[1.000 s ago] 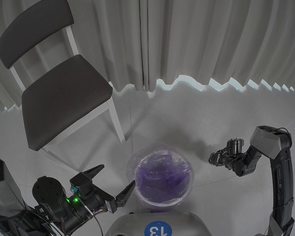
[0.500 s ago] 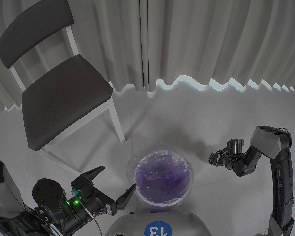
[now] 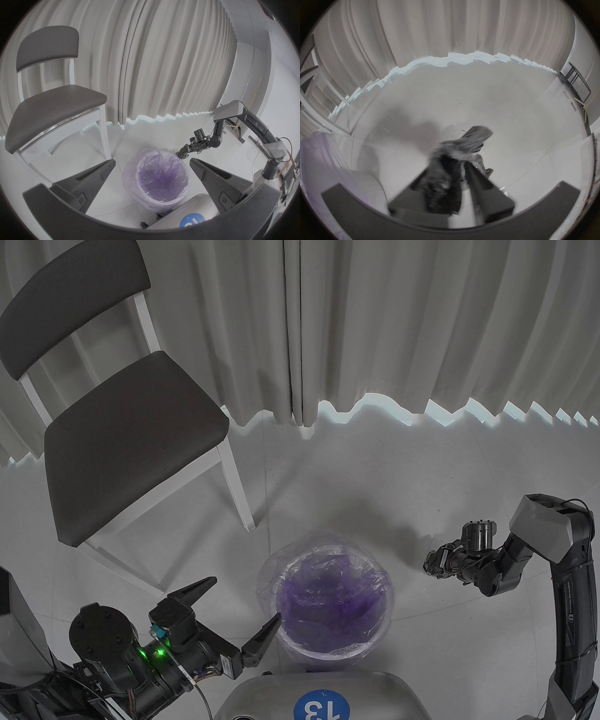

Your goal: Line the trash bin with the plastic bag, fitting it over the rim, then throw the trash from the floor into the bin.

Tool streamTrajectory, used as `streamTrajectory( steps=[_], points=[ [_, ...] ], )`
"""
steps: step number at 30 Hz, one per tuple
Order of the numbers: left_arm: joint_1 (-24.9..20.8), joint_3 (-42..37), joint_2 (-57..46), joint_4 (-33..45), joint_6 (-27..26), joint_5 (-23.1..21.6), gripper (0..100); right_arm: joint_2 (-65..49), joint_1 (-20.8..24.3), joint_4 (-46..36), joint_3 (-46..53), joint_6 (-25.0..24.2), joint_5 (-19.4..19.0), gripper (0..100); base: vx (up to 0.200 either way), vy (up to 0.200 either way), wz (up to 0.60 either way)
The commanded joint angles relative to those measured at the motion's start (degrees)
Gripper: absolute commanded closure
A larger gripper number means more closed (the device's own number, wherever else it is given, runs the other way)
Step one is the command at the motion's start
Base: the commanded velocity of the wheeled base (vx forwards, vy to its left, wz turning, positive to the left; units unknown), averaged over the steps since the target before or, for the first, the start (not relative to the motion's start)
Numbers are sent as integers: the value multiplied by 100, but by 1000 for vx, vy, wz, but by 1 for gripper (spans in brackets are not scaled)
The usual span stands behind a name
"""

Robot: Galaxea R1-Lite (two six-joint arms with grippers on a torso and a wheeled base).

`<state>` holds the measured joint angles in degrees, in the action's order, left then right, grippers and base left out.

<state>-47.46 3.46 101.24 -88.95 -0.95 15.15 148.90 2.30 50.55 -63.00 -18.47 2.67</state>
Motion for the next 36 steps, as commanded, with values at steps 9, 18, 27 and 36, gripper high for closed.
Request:
streamTrajectory(
  steps=[9, 18, 27, 36],
  points=[
    [-9, 23, -8, -105, -142, 23, 0, -1126, 33, 543, 614, -16, -12, 100, 0, 0, 0],
    [0, 5, -8, -105, -248, 32, 0, -2602, 394, 816, 1396, -25, -21, 100, 0, 0, 0],
    [-18, -135, -34, -105, -520, 84, 0, -3780, 1114, 1150, 2152, 19, 49, 100, 0, 0, 0],
    [-53, -285, -70, -105, -819, 84, 0, -4387, 1756, 1158, 2450, 107, 331, 100, 0, 0, 0]
  ],
)
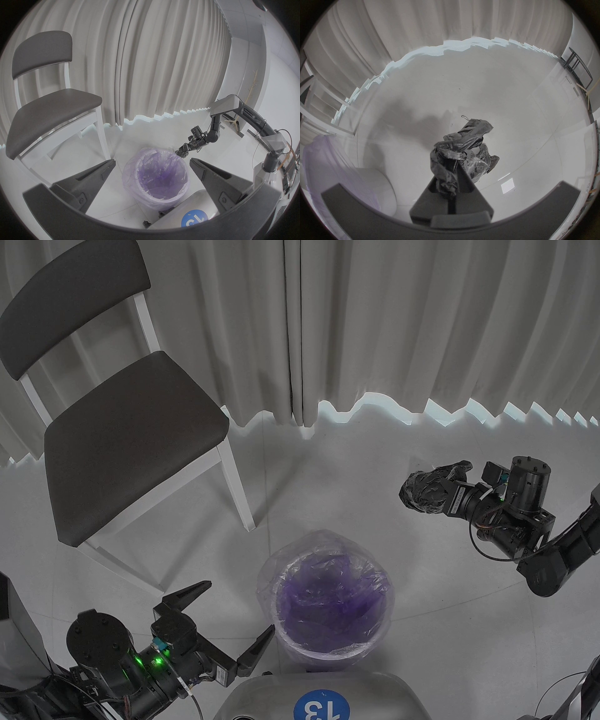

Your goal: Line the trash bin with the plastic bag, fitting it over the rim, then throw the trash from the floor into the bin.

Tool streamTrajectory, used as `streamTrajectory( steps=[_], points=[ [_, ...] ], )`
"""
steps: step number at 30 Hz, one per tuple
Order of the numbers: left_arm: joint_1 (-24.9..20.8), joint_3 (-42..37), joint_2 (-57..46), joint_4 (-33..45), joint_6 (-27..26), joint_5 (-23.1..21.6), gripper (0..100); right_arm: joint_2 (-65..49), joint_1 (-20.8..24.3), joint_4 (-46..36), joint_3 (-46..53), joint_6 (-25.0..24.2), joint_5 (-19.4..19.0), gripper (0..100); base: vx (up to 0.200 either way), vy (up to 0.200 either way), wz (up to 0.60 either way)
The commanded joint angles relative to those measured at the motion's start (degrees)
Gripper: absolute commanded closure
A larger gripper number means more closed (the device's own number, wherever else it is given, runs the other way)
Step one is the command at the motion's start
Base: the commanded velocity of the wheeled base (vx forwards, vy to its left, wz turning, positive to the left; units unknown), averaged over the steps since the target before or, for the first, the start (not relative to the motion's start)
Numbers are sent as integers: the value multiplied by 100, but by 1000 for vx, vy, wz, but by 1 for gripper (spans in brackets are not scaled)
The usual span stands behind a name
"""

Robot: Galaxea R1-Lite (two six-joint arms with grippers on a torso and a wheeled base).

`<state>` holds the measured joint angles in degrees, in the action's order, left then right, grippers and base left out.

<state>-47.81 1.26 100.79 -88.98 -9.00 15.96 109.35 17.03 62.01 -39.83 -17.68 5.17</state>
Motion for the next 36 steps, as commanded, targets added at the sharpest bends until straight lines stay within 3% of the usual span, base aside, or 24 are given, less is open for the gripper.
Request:
streamTrajectory(
  steps=[1, 6, 21, 36],
  points=[
    [-18, -73, -24, -102, -14, 4, 0, -476, 362, 13, 159, 27, 98, 100, 0, 0, 0],
    [-18, -82, -24, -102, -23, -5, 0, -643, 723, 21, 282, 36, 221, 100, -200, 0, 0],
    [-18, -90, 19, -102, -23, -5, 0, -599, 1786, 399, 555, 80, 547, 100, 0, 0, 0],
    [-9, -126, -7, -102, -23, -5, 0, 588, 2533, 1173, 748, 63, 837, 100, 0, 0, 0]
  ],
)
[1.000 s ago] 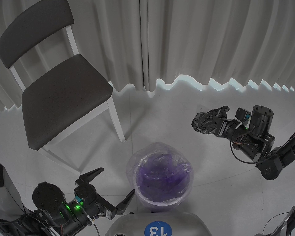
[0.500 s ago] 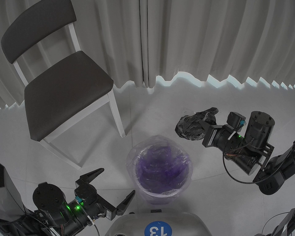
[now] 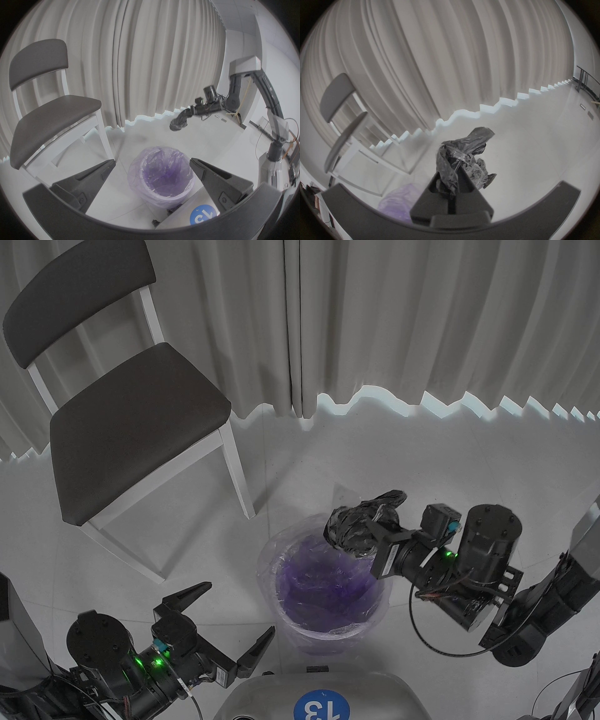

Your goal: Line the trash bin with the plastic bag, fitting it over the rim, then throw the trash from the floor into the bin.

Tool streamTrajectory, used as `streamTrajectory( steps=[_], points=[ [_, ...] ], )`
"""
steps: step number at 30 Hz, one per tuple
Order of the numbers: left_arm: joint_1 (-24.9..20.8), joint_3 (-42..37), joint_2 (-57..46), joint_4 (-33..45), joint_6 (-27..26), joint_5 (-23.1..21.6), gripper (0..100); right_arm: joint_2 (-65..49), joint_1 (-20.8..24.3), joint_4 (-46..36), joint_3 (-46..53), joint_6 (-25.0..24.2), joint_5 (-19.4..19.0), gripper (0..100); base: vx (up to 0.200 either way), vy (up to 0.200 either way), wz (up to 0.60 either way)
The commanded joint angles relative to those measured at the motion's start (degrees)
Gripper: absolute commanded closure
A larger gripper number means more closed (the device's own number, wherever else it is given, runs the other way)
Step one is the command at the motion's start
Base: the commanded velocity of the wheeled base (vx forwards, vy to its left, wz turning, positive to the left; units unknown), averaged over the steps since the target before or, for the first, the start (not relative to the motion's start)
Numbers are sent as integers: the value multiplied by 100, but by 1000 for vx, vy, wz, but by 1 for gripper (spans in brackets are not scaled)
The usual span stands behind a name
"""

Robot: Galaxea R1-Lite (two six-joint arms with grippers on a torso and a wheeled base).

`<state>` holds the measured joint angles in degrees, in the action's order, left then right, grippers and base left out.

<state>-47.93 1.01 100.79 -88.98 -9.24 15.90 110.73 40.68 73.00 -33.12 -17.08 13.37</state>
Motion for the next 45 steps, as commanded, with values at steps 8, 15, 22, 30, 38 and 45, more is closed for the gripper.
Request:
streamTrajectory(
  steps=[8, 15, 22, 30, 38, 45],
  points=[
    [3, -101, 2, -102, 1, 1, 0, 863, 318, 83, 60, -111, 16, 100, 0, 0, 0],
    [3, -101, 2, -102, 1, 1, 0, 1258, 283, 101, -124, -305, 25, 100, 0, 0, 0],
    [-5, -101, 2, -102, 1, 1, 0, 1425, 160, 92, -195, -314, 7, 100, 0, 0, 0],
    [-5, -101, -7, -102, 1, 1, 0, 1724, -122, 118, -467, -331, -19, 100, 0, 0, 0],
    [-5, -101, -7, -102, 1, 1, 0, 1733, -254, 320, -493, -331, -10, 100, 0, 0, 0],
    [-5, -101, -24, -102, 1, 1, 0, 1698, -500, 329, -502, -261, -19, 100, 0, 0, 0]
  ],
)
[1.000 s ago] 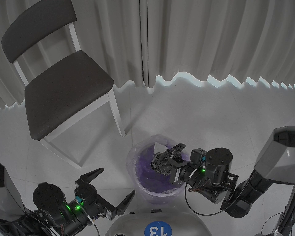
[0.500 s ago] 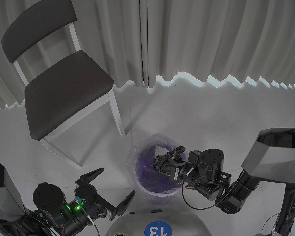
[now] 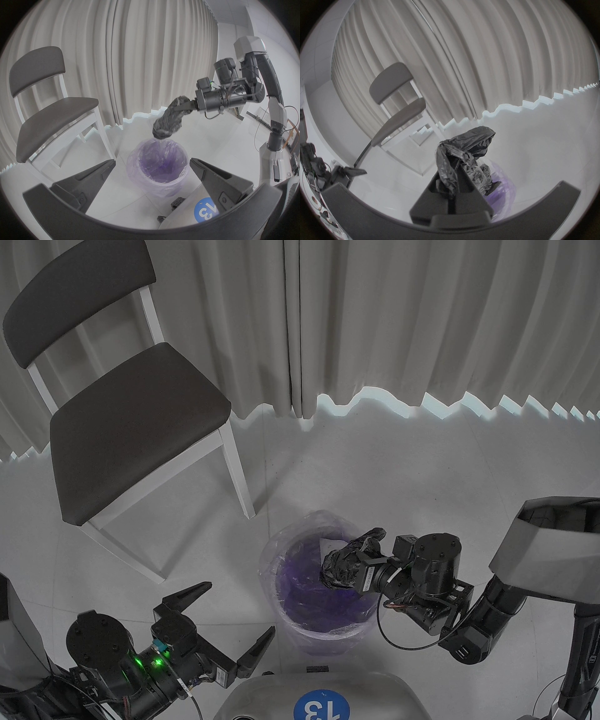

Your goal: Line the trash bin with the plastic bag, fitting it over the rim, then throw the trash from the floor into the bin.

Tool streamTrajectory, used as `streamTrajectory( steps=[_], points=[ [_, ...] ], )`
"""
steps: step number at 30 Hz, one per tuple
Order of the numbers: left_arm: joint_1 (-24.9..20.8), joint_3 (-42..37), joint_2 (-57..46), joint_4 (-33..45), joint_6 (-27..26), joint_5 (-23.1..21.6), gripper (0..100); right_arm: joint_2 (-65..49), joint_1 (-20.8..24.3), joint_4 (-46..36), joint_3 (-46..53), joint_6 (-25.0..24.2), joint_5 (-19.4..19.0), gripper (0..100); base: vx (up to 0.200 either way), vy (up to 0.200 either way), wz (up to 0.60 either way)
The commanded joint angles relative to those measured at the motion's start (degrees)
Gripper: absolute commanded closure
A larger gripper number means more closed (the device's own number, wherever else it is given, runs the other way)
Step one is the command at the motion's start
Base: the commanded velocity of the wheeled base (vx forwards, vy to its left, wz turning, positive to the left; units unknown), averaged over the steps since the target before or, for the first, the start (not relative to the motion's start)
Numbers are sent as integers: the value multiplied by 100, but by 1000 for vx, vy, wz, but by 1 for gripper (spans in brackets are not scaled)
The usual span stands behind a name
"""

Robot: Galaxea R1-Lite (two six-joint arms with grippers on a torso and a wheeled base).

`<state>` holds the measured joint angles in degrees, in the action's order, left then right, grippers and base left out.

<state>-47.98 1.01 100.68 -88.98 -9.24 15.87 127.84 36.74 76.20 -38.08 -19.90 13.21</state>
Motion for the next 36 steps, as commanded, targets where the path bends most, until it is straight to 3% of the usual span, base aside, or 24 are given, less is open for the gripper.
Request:
streamTrajectory(
  steps=[1, 15, 27, 36],
  points=[
    [-9, -101, -22, -102, 1, 4, 0, -31, -203, 0, -24, 38, -29, 100, 0, 0, 0],
    [-9, -101, -57, -102, 1, 4, 0, -128, -282, 9, -24, 65, -47, 100, 0, 0, 0],
    [-9, -101, -66, -102, 1, 4, 0, 100, 852, 378, 389, 73, 41, 100, 0, 0, 0],
    [-9, -101, -49, -102, 1, 4, 0, 593, 966, 703, 293, 21, 41, 100, 0, 0, 0]
  ],
)
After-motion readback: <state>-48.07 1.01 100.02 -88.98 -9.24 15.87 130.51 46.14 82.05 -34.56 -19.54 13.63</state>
